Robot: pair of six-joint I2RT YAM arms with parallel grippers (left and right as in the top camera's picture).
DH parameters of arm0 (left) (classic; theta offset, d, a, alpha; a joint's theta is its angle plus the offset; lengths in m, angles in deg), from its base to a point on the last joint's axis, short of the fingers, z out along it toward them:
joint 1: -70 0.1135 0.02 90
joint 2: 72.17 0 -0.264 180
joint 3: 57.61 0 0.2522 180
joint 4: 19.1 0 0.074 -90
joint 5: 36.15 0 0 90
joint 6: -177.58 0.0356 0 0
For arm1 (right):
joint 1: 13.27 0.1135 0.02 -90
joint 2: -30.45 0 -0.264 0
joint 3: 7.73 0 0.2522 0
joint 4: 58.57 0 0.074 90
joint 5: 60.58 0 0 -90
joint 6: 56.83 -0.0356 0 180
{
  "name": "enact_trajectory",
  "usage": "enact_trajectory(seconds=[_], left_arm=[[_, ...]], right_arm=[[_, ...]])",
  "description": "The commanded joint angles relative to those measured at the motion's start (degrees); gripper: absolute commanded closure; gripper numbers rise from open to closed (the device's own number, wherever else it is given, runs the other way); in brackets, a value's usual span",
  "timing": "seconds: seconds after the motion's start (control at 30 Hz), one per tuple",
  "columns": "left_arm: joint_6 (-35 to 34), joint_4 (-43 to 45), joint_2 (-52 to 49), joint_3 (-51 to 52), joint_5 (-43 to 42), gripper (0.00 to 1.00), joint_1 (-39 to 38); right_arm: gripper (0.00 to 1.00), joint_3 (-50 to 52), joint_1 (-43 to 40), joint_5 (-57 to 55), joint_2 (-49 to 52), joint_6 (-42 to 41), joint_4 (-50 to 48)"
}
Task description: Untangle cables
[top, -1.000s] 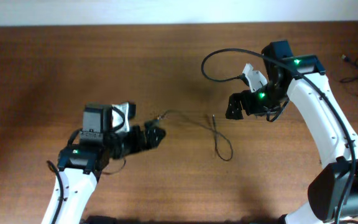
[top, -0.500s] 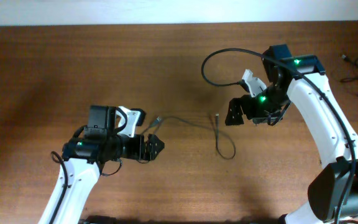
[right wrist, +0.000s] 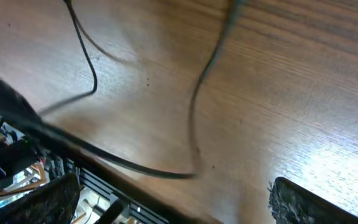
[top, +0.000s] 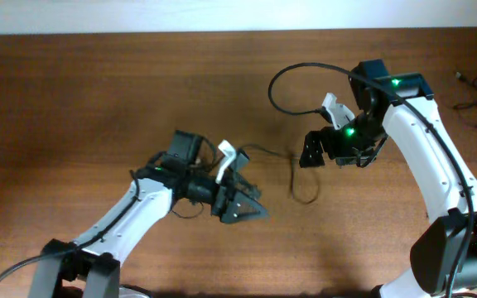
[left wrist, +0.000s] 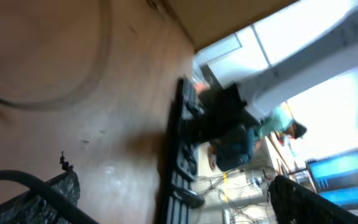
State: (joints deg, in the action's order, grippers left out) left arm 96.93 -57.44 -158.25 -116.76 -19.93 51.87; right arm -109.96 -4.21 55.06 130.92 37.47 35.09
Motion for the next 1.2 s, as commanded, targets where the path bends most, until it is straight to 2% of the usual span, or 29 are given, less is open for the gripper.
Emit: enact_trajectory(seconds=[0.0, 0.07, 0.13, 0.17, 0.23, 0.27, 0.37, 0.47, 0.5, 0.6, 0.67, 0.73, 0.77, 0.83, 0.87, 0.93, 1.0, 1.03, 1.1, 1.17], left_arm=[[-18.95, -1.27, -0.04, -0.33, 22.14, 0.01, 4.46], [-39.85, -8.35, -0.07, -0.31, 46.4, 0.01, 4.52], [-40.61, -16.22, -0.07, -0.31, 51.93, 0.01, 4.52], [-40.11, -18.56, -0.07, -0.31, 50.97, 0.01, 4.52], [-34.05, -19.76, -0.07, -0.33, 46.47, 0.01, 4.52], [-34.12, -19.78, -0.07, -0.33, 47.69, 0.01, 4.52], [-33.86, -9.68, -0.04, -1.44, 39.6, 0.01, 7.02], [-33.48, -8.9, 0.02, -11.43, 32.39, 0.01, 18.78], [-33.46, -8.83, 0.02, -12.98, 32.72, 0.01, 21.59], [-33.48, -9.57, 0.0, -13.66, 38.97, 0.01, 31.67], [-33.48, -10.01, 0.0, -13.64, 39.1, 0.01, 36.2], [-33.46, -9.99, 0.0, -13.64, 39.12, 0.01, 38.18], [-33.46, -10.01, 0.0, -13.64, 39.1, 0.01, 38.16], [-33.46, -10.12, -0.04, -13.64, 39.1, 0.01, 38.16], [-33.46, -10.12, -0.04, -13.64, 39.1, 0.01, 38.16], [-33.46, -10.14, -0.04, -13.64, 39.1, 0.01, 38.16], [-33.46, -10.12, -0.04, -13.64, 39.1, 0.01, 38.16], [-33.48, -10.14, -0.07, -13.64, 39.1, 0.01, 38.16], [-33.48, -10.14, -0.07, -13.64, 39.1, 0.01, 38.16], [-33.46, -10.12, -0.07, -13.64, 39.1, 0.01, 38.16]], right_arm=[[0.02, 0.31, 0.33, 0.72, -0.42, 0.15, -0.2], [0.01, 0.31, 0.33, 0.96, -0.42, -0.31, -1.31], [0.01, 0.31, 0.33, 0.92, -0.42, -0.68, -1.07], [0.02, 0.31, 0.33, 0.92, -0.42, -0.68, -1.57], [0.02, 0.31, 0.33, 0.92, -0.39, -0.68, -2.16], [0.02, 0.31, 0.33, 0.92, -0.39, -0.68, -2.16], [0.02, 0.68, 0.63, 0.79, 0.0, -0.68, -5.38], [0.02, 4.5, 6.58, 3.28, 0.24, -0.68, -5.22], [0.02, 6.4, 9.84, 3.89, 0.24, -1.09, -7.3], [0.01, 13.11, 19.8, 3.72, 0.24, -8.63, -19.08], [0.01, 16.79, 24.15, 3.67, 0.24, -11.02, -28.92], [0.01, 23.61, 30.01, -6.75, 0.31, -11.02, -46.42], [0.13, 26.77, 32.44, -14.64, 0.31, -11.02, -50.9], [0.87, 28.04, 32.89, -22.71, 0.31, -11.04, -51.49], [0.96, 27.41, 31.71, -26.67, 0.0, -10.99, -50.56], [0.96, 20.37, 28.33, -32.44, -1.64, -9.7, -41.97], [0.96, 8.7, 23.74, -32.39, -2.51, -2.64, -32.06], [0.96, 6.29, 21.53, -32.37, -2.51, 1.44, -29.66], [0.96, 7.26, 16.9, -32.33, -1.99, 9.07, -27.76], [0.95, 10.78, 11.93, -28.28, 0.61, 10.34, -27.61]])
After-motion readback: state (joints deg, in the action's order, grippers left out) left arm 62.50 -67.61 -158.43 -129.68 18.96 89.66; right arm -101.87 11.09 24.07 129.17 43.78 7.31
